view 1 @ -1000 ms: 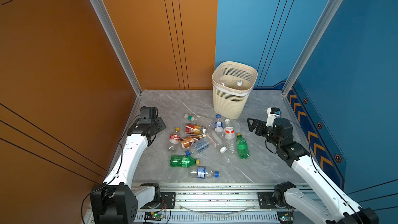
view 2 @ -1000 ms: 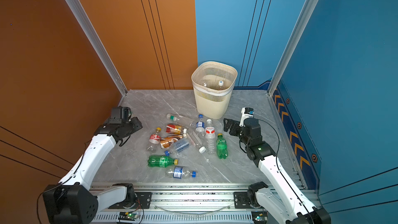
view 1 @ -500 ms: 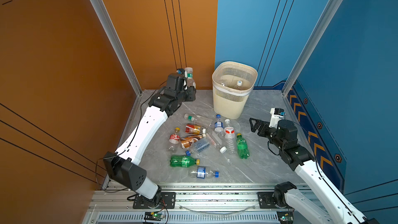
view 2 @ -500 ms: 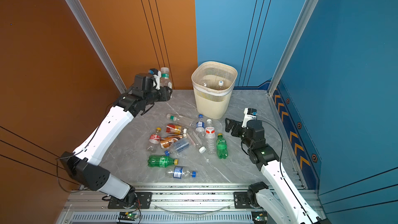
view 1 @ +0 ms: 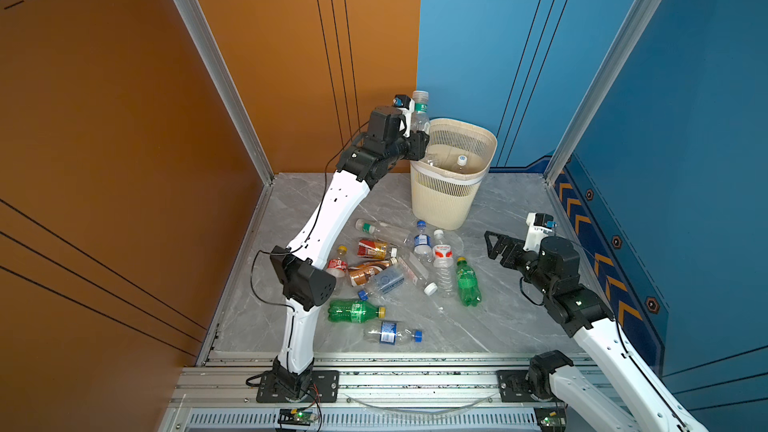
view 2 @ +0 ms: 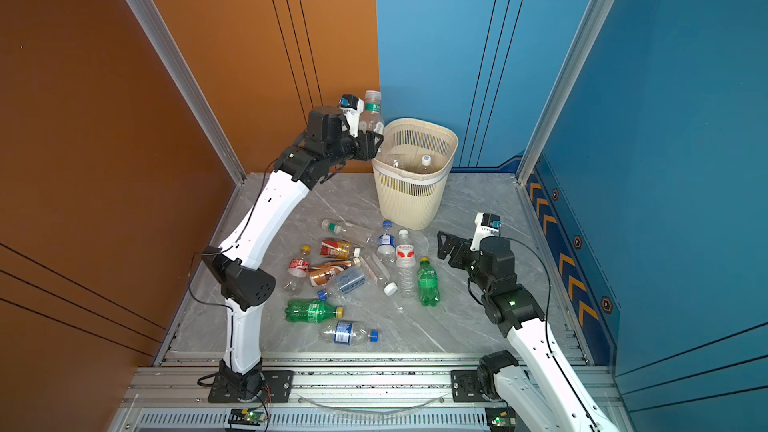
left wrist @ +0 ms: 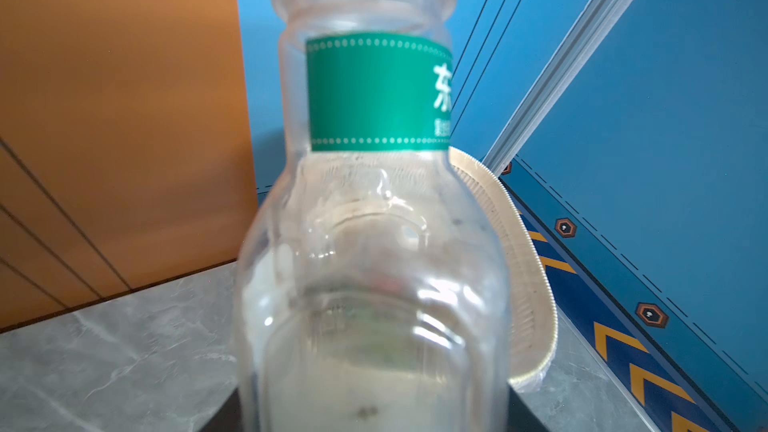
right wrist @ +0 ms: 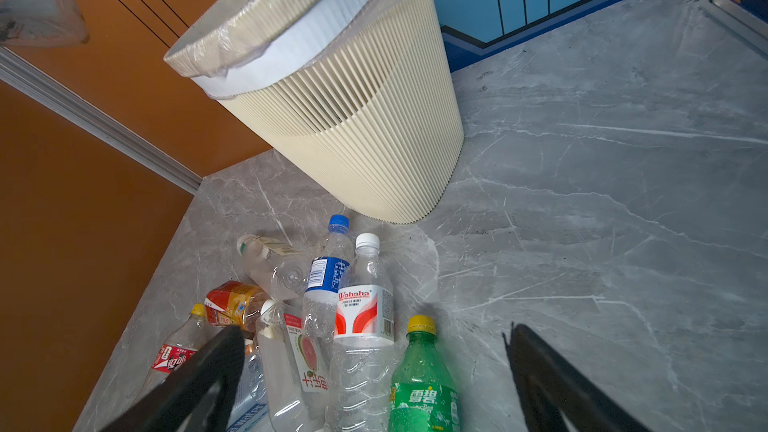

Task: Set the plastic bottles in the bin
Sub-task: 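Lift the small bottle with the left gripper over the wastebasket, then open the left gripper to drop the small bottle into the basket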

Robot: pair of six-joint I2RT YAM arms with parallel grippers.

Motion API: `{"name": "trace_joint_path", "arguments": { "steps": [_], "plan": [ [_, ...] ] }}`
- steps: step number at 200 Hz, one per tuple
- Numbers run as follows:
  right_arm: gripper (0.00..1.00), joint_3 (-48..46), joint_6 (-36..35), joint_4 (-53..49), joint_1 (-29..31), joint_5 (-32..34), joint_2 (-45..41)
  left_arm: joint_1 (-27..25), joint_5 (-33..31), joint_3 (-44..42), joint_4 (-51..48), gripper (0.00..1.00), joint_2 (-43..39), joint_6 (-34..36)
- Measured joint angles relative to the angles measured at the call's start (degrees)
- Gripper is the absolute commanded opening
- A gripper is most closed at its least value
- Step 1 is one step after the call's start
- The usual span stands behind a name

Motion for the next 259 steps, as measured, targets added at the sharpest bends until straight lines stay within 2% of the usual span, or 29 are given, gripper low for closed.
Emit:
{"name": "trace_joint_path", "arguments": {
  "steps": [39,72,82,93,114,126,189,206,223,242,259],
  "plan": [
    [1.0,0.0,0.39,-0.55,-0.09,0.0,-0.46,0.11,0.9,7.13,0.0,0.47,7.1,-1.25],
    [1.0,0.0,0.42,-1.46,-0.13,0.0,-0.63,0.52,1.95,7.54,0.09,0.48,9.44,-2.62],
    [1.0,0.0,0.42,-1.46,-0.15,0.02,-0.66,0.63,2.12,7.54,0.28,0.51,9.7,-2.84],
    [1.0,0.0,0.42,-1.49,-0.15,0.02,-0.7,0.68,2.19,7.54,0.57,0.58,9.81,-3.04],
    [1.0,0.0,0.42,-1.49,-0.2,0.02,-0.7,0.7,2.64,7.65,1.29,0.9,9.84,-3.91],
    [1.0,0.0,0.42,-1.49,-0.2,0.13,-0.7,0.74,3.08,7.65,1.99,1.0,9.84,-4.26],
    [1.0,0.0,0.42,-1.49,-0.39,0.31,-0.46,1.97,3.43,6.75,3.21,0.98,9.2,-6.25],
    [1.0,0.0,0.42,-1.49,-0.39,0.42,-0.02,2.64,3.39,2.54,3.5,0.98,6.08,-6.45],
    [1.0,0.0,0.39,-1.46,-0.39,0.39,0.81,2.97,2.93,-5.66,4.22,0.98,-0.24,-6.4],
    [1.0,0.07,0.39,-1.49,-0.39,0.37,2.19,3.26,1.29,-20.31,7.69,0.98,-11.28,-5.99],
    [1.0,0.31,0.37,-1.42,-0.09,0.39,3.98,3.28,-1.07,-38.18,12.9,0.98,-24.48,-6.05]
  ]
}}
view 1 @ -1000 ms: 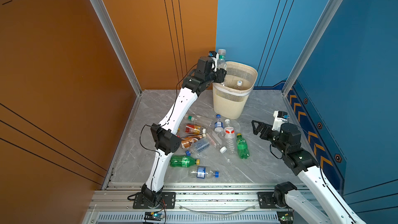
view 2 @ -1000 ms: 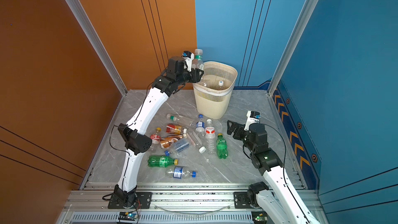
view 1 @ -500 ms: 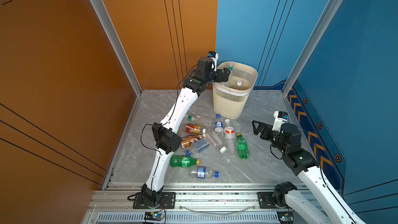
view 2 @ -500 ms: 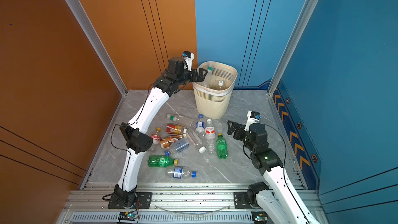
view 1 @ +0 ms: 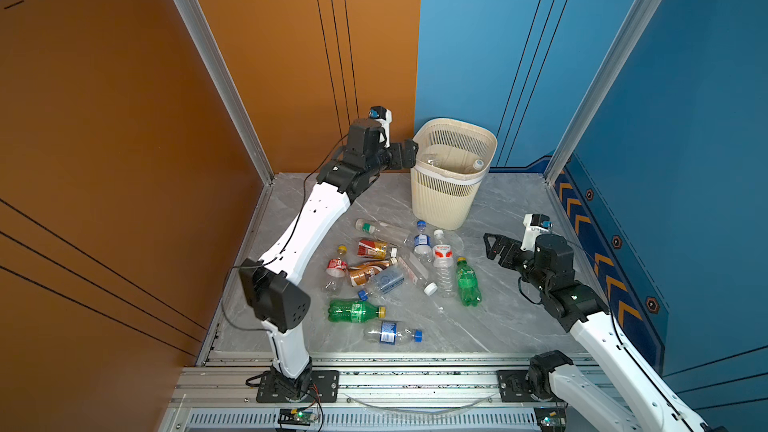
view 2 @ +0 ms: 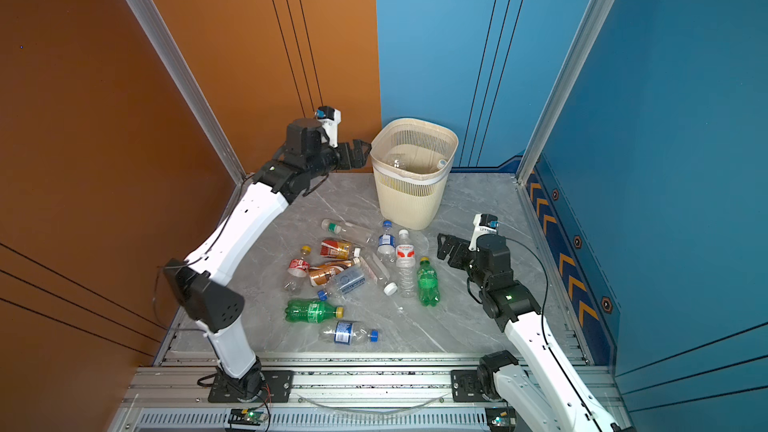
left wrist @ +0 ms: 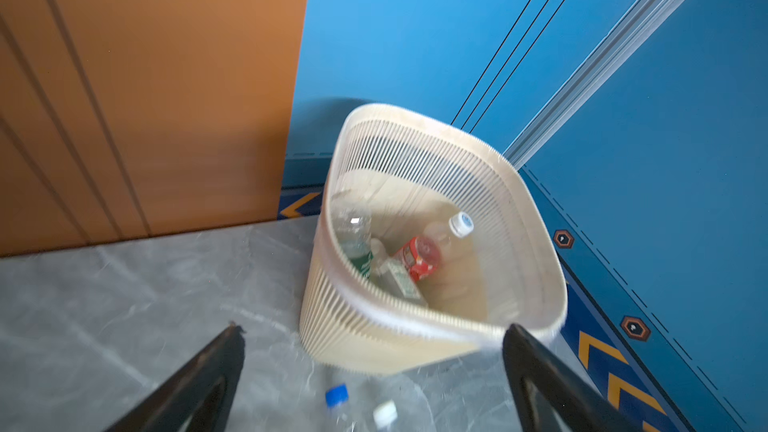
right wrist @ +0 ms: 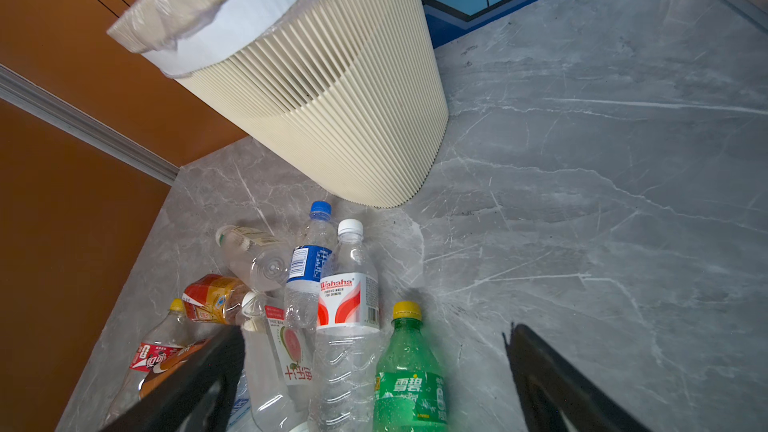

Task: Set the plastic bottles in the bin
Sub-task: 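Open the left gripper to drop the small bottle into the basket, then lower the right gripper onto the clear green-capped bottle while the left gripper withdraws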

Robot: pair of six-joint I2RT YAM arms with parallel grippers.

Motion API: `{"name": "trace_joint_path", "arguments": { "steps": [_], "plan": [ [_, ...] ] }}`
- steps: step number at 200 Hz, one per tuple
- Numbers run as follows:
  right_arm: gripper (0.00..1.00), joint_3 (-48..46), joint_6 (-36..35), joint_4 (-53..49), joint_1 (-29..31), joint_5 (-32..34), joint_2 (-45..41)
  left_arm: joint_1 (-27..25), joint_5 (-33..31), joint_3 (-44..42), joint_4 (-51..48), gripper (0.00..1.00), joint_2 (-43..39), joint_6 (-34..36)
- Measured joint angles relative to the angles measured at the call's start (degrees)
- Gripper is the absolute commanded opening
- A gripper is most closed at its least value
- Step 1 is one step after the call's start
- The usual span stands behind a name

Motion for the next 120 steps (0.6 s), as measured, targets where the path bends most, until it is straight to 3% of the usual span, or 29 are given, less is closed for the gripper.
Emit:
{"name": "trace_joint_path", "arguments": {
  "steps": [31,53,77,120],
  "plan": [
    [1.0,1.57,-0.11,0.15,1.99,0.02,4.28,0.24,-5.68,-31.98,6.27,0.98,-22.45,-2.49],
    [1.0,3.98,-0.68,0.22,4.52,0.2,8.24,1.73,-8.31,-48.52,6.67,0.98,-32.94,-5.6],
    [1.0,6.82,-2.19,0.13,7.74,0.74,12.26,4.42,-9.77,-55.93,3.78,0.98,-38.29,-7.48],
    [1.0,16.57,-7.74,-1.16,15.65,2.23,20.76,7.17,-11.02,-58.58,2.01,0.98,-45.51,-8.57]
  ]
}}
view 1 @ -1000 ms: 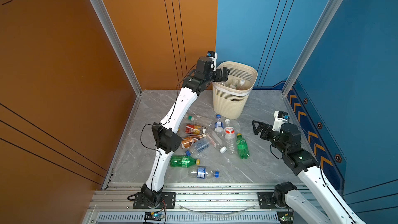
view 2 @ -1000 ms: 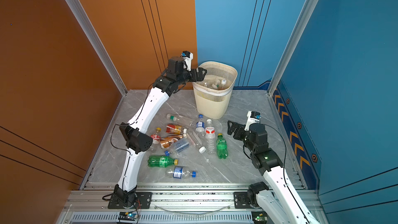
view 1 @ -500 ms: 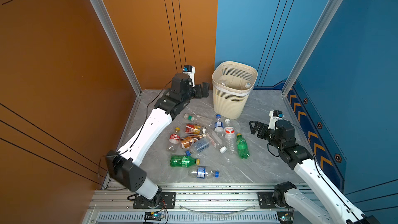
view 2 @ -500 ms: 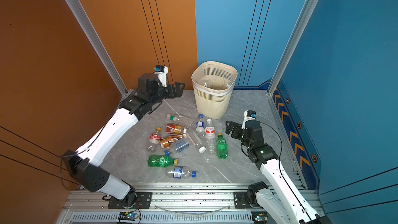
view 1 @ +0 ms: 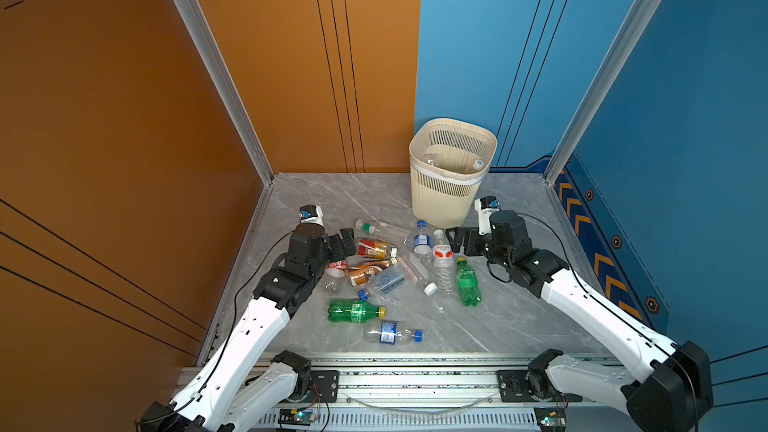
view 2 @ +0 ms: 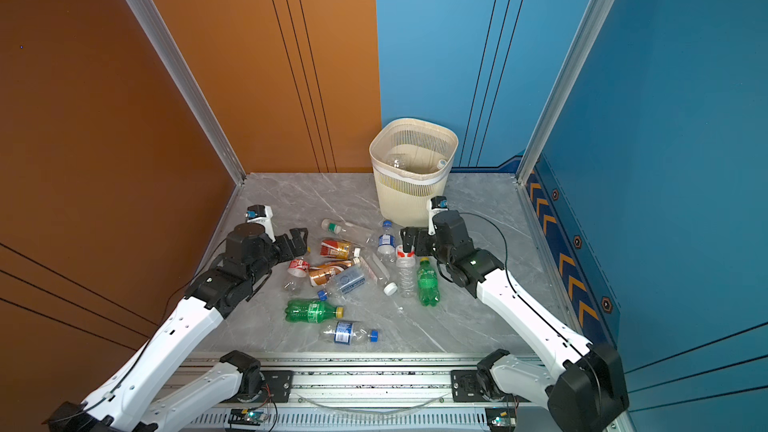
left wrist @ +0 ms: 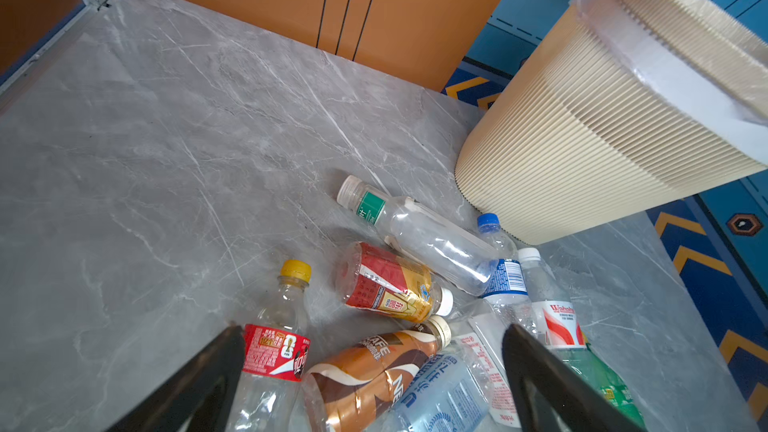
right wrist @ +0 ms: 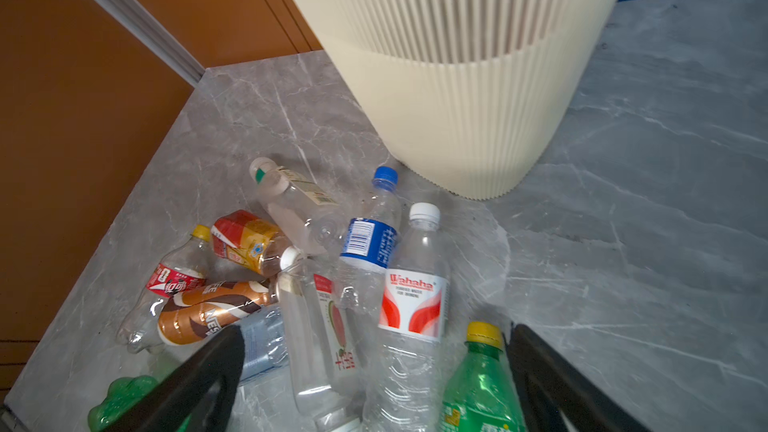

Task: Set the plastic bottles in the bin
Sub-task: 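Lower the right gripper onto the clear green-capped bottle while the left gripper withdraws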

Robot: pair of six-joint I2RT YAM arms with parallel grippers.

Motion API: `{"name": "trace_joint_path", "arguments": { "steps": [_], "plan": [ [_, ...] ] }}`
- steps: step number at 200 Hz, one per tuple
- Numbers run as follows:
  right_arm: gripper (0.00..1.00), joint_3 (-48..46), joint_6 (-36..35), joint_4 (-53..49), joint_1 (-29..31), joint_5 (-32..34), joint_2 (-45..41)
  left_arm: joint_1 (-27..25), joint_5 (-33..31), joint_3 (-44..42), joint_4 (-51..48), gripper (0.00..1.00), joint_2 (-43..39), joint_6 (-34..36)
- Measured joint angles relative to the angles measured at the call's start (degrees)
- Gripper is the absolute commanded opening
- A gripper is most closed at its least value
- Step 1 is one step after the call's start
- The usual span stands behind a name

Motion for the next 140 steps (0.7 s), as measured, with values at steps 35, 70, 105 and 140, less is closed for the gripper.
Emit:
{"name": "trace_joint_path", "arguments": {
  "steps": [35,70,105,140],
  "plan": [
    [0.99,12.94,-6.86,-4.31,5.6,-0.2,11.04,1.68,-0.24,-4.39,-2.1,0.98,-4.07,-1.09],
    [0.86,23.93,-12.24,-9.31,9.68,-0.68,24.24,4.17,-0.22,-8.46,-3.85,0.97,-7.69,-2.97],
    [0.85,30.69,-16.06,-13.33,11.28,-1.16,34.67,5.97,-0.17,-8.81,-5.35,0.98,-9.38,-3.43],
    [0.85,36.68,-19.21,-16.52,11.23,-1.09,41.53,7.45,0.02,-8.87,-6.05,0.98,-10.88,-3.43]
  ]
}}
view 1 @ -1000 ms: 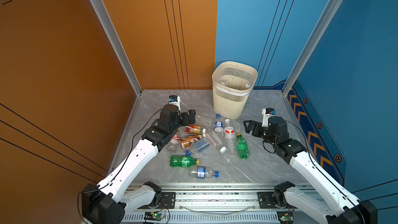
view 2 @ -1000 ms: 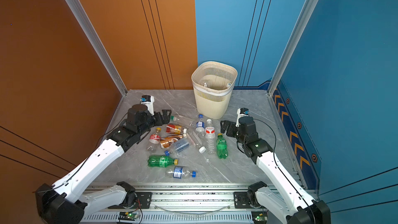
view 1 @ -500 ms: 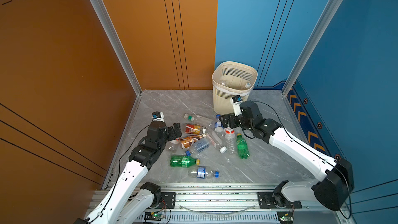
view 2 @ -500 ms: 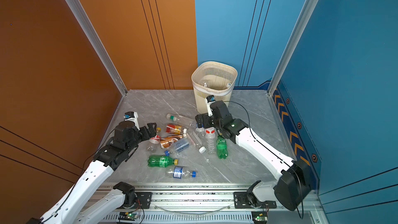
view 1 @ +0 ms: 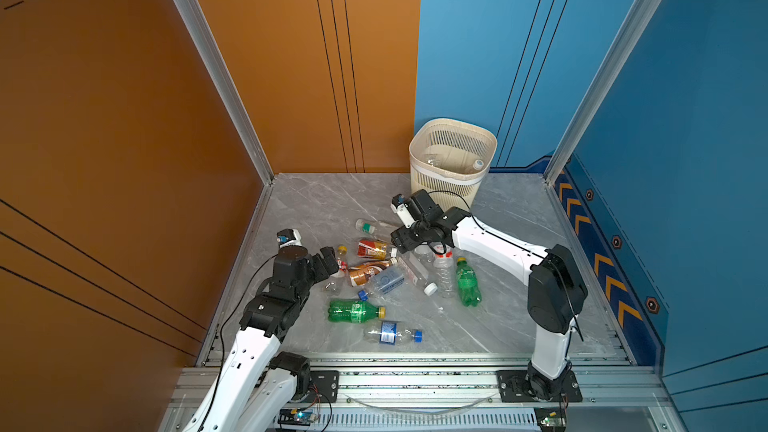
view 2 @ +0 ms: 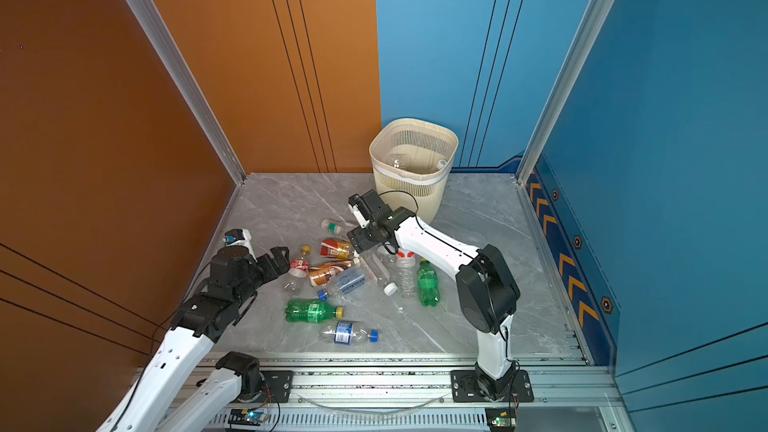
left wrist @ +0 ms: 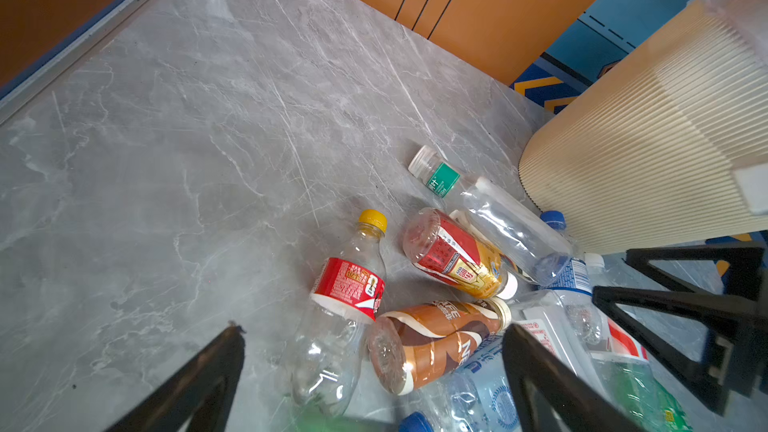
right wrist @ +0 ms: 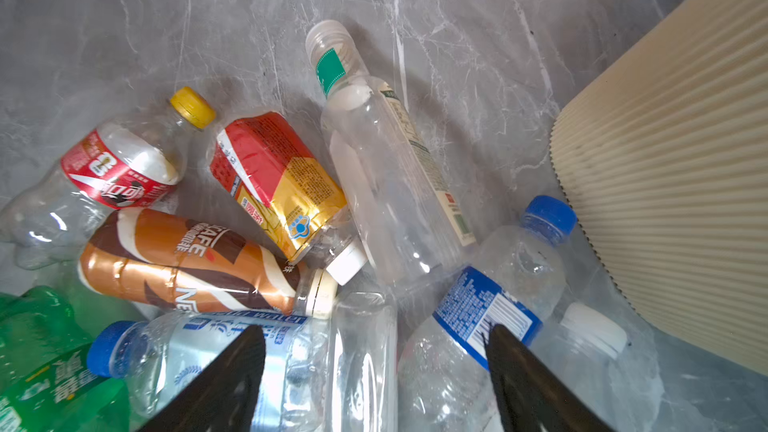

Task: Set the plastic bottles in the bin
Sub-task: 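Lower the right gripper onto the clear green-capped bottle while the left gripper withdraws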

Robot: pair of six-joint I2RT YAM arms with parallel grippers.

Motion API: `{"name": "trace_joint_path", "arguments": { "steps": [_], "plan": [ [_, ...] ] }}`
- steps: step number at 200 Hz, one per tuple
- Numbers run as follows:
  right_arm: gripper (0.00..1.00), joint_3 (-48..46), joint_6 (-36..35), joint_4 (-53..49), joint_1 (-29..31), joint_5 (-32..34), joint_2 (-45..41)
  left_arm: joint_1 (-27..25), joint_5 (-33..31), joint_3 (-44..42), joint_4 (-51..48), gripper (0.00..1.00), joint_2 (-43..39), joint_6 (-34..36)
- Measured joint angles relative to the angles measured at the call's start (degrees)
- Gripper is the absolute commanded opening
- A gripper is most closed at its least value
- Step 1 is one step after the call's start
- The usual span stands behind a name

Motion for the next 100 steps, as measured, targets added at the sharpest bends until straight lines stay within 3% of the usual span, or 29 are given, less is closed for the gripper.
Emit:
{"name": "trace_joint_path", "arguments": {
  "steps": [100],
  "plan": [
    [0.84,11.54,-6.25,-1.46,-0.02,2.6,13.05,2.4,1.64,-0.11,-0.9,0.98,-0.31,0.0]
  ]
}}
